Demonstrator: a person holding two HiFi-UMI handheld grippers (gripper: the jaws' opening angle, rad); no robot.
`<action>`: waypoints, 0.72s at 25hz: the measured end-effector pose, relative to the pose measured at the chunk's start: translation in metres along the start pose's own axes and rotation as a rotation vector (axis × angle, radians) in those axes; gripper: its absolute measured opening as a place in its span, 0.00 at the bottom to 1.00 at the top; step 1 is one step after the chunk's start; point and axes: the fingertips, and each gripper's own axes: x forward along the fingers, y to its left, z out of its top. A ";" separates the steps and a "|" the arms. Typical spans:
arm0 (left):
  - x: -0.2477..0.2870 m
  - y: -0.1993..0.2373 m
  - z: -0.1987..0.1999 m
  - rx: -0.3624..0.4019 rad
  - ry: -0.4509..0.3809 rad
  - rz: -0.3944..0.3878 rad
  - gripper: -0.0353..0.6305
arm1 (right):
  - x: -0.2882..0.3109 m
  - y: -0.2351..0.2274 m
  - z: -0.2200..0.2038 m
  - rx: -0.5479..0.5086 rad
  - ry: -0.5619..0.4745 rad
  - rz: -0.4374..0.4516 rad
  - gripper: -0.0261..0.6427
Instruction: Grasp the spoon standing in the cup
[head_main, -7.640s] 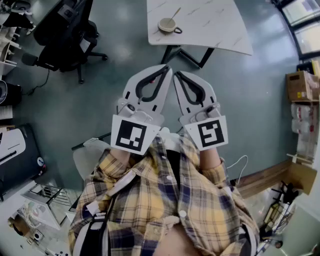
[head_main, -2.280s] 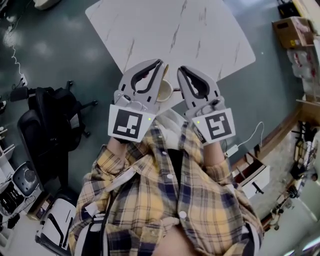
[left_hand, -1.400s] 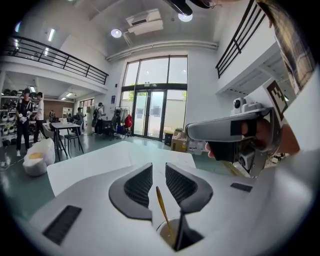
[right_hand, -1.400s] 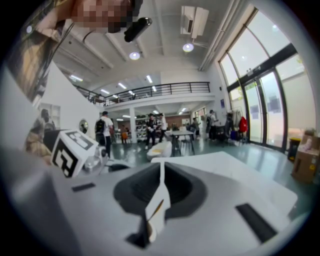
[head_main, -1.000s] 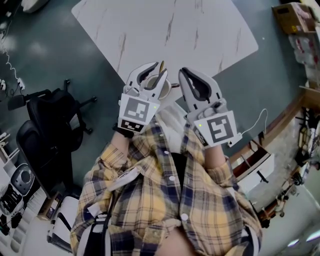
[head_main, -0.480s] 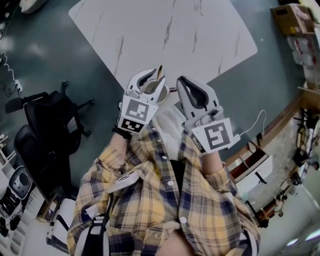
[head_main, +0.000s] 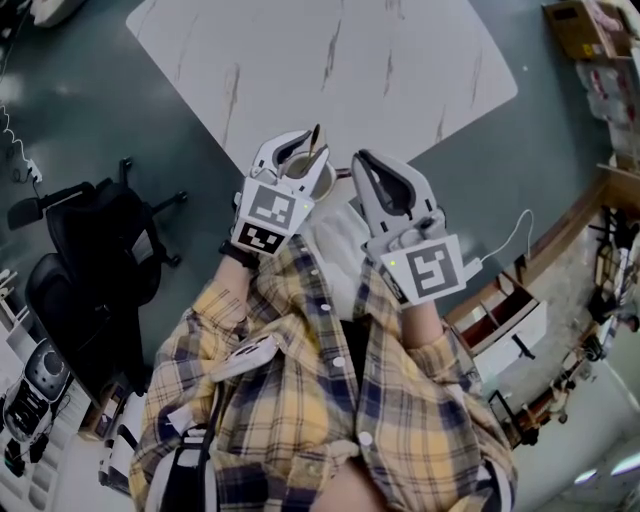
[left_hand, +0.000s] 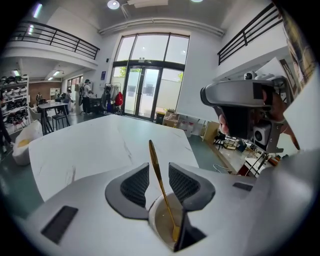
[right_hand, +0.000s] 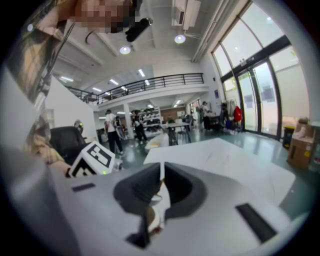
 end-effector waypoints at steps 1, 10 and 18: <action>0.001 0.000 -0.001 0.001 0.003 -0.001 0.24 | 0.000 -0.001 -0.002 0.004 0.005 -0.002 0.10; 0.005 0.002 -0.010 0.008 0.026 -0.006 0.24 | 0.003 -0.004 -0.009 0.019 0.027 -0.016 0.10; 0.006 0.004 -0.010 0.018 0.032 0.009 0.19 | 0.003 -0.007 -0.006 0.015 0.024 -0.015 0.10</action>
